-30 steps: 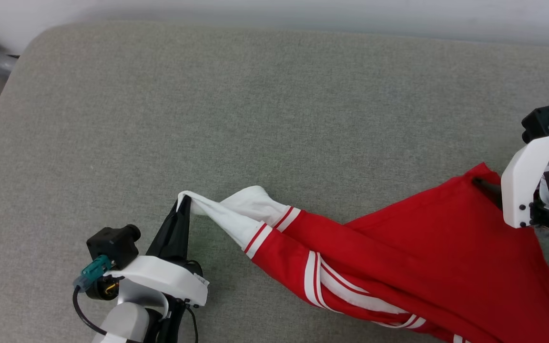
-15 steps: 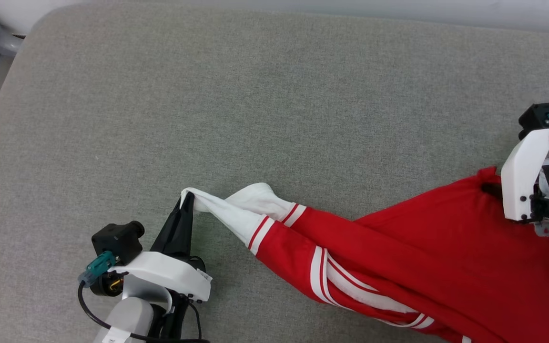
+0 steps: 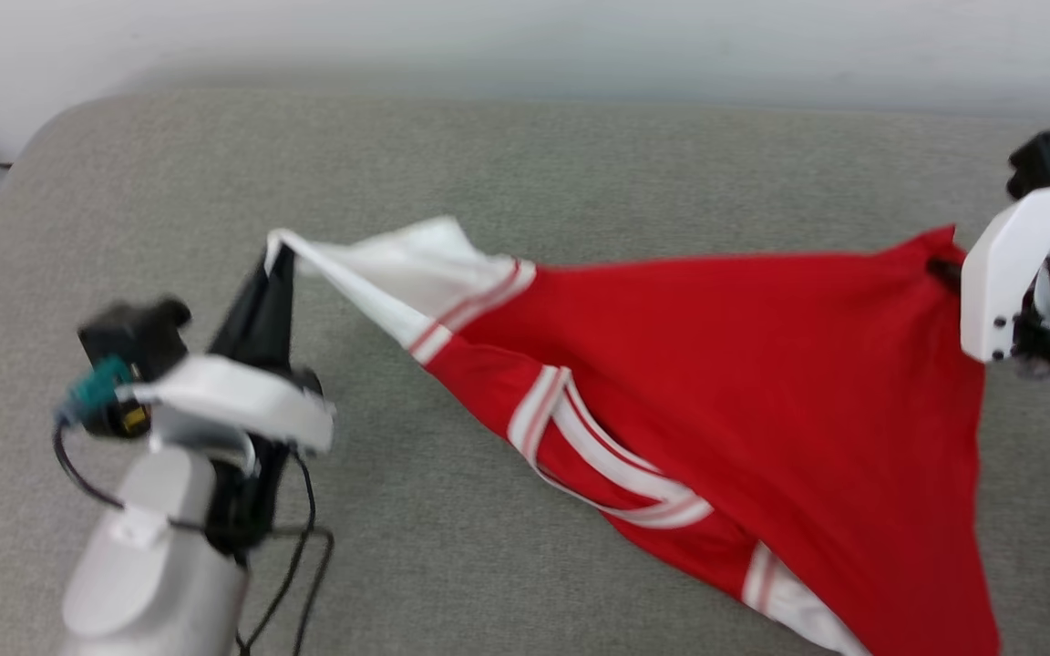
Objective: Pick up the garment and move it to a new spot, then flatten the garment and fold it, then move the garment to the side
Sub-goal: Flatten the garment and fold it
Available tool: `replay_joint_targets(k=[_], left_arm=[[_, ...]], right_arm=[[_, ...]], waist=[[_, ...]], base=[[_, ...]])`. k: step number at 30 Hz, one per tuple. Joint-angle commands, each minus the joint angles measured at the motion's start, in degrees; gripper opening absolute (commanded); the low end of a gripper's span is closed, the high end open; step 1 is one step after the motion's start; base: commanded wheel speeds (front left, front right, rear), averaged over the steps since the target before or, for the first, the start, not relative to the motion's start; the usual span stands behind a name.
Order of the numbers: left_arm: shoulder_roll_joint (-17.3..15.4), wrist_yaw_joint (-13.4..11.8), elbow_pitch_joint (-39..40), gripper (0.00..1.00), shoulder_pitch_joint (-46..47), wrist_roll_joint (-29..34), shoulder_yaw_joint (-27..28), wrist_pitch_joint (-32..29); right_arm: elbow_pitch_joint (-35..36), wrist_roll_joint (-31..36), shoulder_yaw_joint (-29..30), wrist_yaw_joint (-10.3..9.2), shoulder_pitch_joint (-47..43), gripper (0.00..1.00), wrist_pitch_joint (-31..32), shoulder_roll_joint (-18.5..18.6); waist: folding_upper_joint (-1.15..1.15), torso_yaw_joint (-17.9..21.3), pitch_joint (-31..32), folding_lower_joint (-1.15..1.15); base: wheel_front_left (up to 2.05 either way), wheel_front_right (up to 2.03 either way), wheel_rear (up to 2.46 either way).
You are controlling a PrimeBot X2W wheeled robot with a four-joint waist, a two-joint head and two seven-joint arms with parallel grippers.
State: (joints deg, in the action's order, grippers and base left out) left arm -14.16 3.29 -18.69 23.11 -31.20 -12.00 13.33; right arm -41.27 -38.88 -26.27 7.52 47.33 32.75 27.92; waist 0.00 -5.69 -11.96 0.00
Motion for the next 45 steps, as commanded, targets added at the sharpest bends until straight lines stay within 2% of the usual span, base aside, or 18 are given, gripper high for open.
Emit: replay_joint_targets(k=[1,7,12,19,26,30,37,41,45], left_arm=[[-1.0,0.2,-1.5,0.0,4.4,-0.6,0.9,-0.7],[-1.7,1.2,-7.8,0.0,15.3,-1.3,1.3,-3.2],[-3.1,1.8,-16.0,0.0,27.7,-0.6,0.7,-5.8],[-6.3,1.7,-24.3,0.0,44.4,1.3,0.6,-7.4],[-10.0,1.4,-28.5,0.0,57.9,3.1,0.6,-7.9],[-11.4,1.6,-30.0,0.0,63.7,3.5,0.4,-8.6],[-10.6,2.2,-32.1,0.0,67.2,2.5,0.3,-8.3],[-8.3,3.1,-34.2,0.0,63.8,0.3,0.3,-7.2],[-7.2,3.7,-35.6,0.0,59.7,-1.7,0.1,-6.1]], right_arm=[[-1.3,1.5,1.4,-0.06,2.7,0.0,-2.1,-0.6],[-4.2,5.7,5.1,-0.07,8.7,0.0,-8.0,-2.0],[-7.3,10.7,10.0,-0.08,16.3,0.0,-14.2,-3.7],[-10.0,16.6,16.0,-0.09,27.5,0.0,-21.9,-6.3],[-11.1,20.8,19.4,-0.11,37.8,0.0,-26.3,-8.0],[-11.3,21.9,20.2,-0.11,42.7,0.0,-26.7,-9.2],[-12.6,23.0,20.0,-0.09,46.0,0.0,-27.5,-11.5],[-15.9,21.3,18.7,-0.08,43.9,0.0,-28.6,-12.7],[-17.7,20.4,15.2,-0.08,41.0,0.0,-28.9,-12.2]], waist=[[0.0,1.9,1.3,0.0],[0.0,3.4,1.2,0.0],[0.0,4.8,-0.5,0.0],[0.0,6.1,-4.6,0.0],[0.0,7.0,-9.5,0.0],[0.0,7.0,-13.3,0.0],[0.0,5.7,-19.3,0.0],[0.0,4.8,-22.1,0.0],[0.0,4.6,-22.8,0.0]], base=[[0.0,0.0,0.0],[0.0,0.0,0.0],[0.0,0.0,0.0],[0.0,0.0,0.0],[0.0,0.0,0.0],[0.0,0.0,0.0],[0.0,0.0,0.0],[0.0,0.0,0.0],[0.0,0.0,0.0]])
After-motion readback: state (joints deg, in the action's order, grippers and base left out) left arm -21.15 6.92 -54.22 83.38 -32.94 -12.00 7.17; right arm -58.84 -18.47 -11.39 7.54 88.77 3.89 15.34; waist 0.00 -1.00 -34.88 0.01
